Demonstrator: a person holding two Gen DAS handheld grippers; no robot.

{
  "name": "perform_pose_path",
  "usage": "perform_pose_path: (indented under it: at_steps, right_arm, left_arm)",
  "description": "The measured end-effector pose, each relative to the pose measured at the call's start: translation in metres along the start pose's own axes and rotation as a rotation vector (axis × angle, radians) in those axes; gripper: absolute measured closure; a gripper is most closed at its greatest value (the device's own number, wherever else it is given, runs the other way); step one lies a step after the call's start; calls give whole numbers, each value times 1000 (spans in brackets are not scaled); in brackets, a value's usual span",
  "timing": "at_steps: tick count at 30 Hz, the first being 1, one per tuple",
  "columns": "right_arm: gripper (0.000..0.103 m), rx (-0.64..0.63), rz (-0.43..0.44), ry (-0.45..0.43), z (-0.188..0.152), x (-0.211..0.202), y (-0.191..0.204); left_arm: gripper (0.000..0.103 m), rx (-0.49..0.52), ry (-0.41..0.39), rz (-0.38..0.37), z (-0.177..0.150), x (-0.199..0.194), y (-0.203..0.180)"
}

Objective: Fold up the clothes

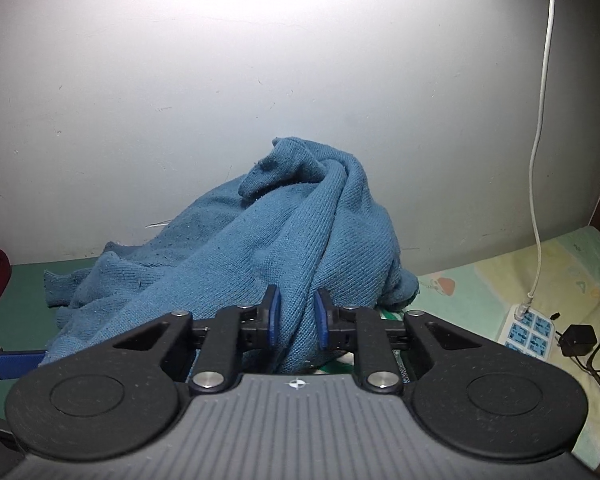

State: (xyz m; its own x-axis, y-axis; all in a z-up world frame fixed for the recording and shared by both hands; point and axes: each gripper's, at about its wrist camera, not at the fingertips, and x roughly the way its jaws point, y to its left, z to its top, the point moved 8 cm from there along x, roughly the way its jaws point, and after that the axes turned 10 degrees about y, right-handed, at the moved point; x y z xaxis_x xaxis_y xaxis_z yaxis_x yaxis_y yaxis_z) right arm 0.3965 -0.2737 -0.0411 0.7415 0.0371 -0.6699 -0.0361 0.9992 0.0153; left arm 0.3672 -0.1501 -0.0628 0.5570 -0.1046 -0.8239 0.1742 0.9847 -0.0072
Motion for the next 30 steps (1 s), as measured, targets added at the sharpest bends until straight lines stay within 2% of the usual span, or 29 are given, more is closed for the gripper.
perform_pose_path:
  at_steps: [1, 4, 6, 8, 9, 10, 11, 12, 15, 18, 19, 20, 21, 26, 30]
  right_arm:
    - [98, -7, 2, -12, 0, -4, 2]
    - [98, -23, 10, -39, 3, -14, 6]
    - [99, -11, 29, -24, 5, -16, 6]
    - [96, 11, 34, -32, 9, -17, 3]
    - [81, 23, 32, -44, 11, -18, 1]
    - [59, 22, 28, -45, 14, -16, 0]
    - [46, 25, 25, -40, 18, -12, -1]
    - [45, 30, 23, -34, 21, -6, -1]
    - [47, 46, 47, 4, 30, 14, -1]
    - [47, 32, 21, 56, 28, 38, 1]
    - [58, 16, 28, 61, 27, 42, 4]
    - [89, -3, 39, 66, 26, 47, 7]
    - [92, -8, 51, 69, 25, 49, 9]
    - [94, -30, 56, -30, 28, 18, 10]
    - [95, -22, 106, -59, 26, -15, 8]
  left_arm:
    - [39, 2, -5, 0, 0, -2, 1]
    - [56, 1, -20, 2, -1, -8, 2]
    - [71, 4, -28, 7, -1, -12, 2]
    - [76, 9, -34, 11, 0, -16, 0]
    - [78, 9, -36, 12, 0, -18, -1]
    - [79, 7, -37, 12, -1, -19, -2]
    - [82, 5, -37, 12, -2, -21, -3]
    - [84, 3, -39, 10, -3, -22, -4]
    - [89, -2, -50, -2, -6, -31, -8]
    - [90, 31, -58, 13, -8, -34, -15]
    - [90, 41, -59, 19, -9, -33, -16]
    - [90, 44, -56, 22, -9, -32, -16]
    - [90, 40, -52, 20, -9, -30, -15]
    - [90, 16, -55, 1, -12, -36, -10]
    - [91, 17, -69, 6, -22, -51, -8]
